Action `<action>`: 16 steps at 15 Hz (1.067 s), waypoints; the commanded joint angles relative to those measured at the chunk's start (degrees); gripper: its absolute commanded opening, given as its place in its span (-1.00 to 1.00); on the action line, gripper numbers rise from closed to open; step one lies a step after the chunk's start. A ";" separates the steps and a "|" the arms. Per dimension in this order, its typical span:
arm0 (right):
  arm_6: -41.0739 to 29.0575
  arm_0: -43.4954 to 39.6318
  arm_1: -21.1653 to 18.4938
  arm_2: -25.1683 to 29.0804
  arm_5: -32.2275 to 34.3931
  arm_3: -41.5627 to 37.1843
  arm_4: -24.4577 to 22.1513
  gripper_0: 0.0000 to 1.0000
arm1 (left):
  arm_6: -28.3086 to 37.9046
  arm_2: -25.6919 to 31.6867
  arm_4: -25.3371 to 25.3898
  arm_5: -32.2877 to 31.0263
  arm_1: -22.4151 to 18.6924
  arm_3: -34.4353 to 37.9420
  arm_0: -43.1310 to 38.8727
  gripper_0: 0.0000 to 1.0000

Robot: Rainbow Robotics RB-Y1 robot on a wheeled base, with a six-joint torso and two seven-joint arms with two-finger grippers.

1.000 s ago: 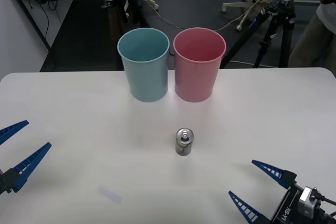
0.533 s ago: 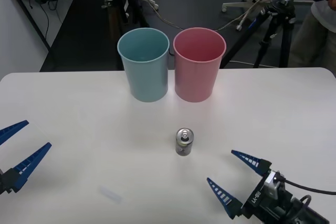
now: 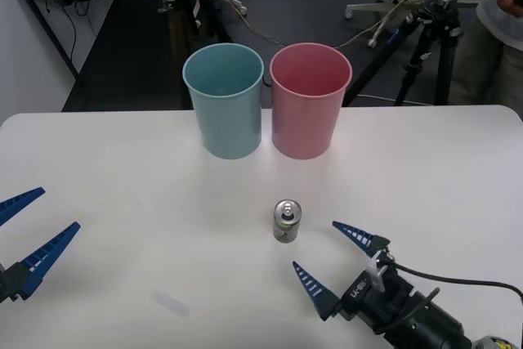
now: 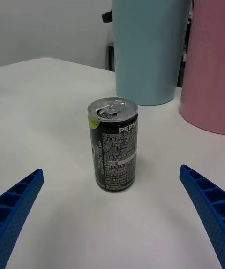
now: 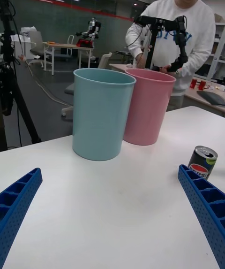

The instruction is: Grasp the object on the table and drop it into the matching bin: aluminum can to the light blue bin, PET bottle to the pink bin.

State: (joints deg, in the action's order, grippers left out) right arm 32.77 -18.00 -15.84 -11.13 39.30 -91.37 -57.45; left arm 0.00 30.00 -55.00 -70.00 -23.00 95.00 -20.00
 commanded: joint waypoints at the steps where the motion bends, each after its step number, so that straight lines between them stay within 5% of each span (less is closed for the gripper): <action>1: 0.28 1.66 0.64 -1.61 -1.86 1.28 -0.82 1.00 | 0.00 0.00 0.00 0.00 0.00 0.00 0.00 1.00; 8: 1.86 9.04 3.19 -2.14 -2.03 9.45 -0.91 1.00 | 0.00 0.00 0.00 0.00 0.00 0.00 0.00 1.00; 16: 2.21 12.47 4.51 -5.39 -9.94 9.71 -1.09 1.00 | 0.00 0.00 0.00 0.00 0.00 0.00 0.00 1.00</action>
State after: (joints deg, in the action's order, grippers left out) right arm 35.13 -5.75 -11.34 -16.09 29.86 -81.70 -58.53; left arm 0.00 30.00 -55.00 -70.00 -23.00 95.00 -20.00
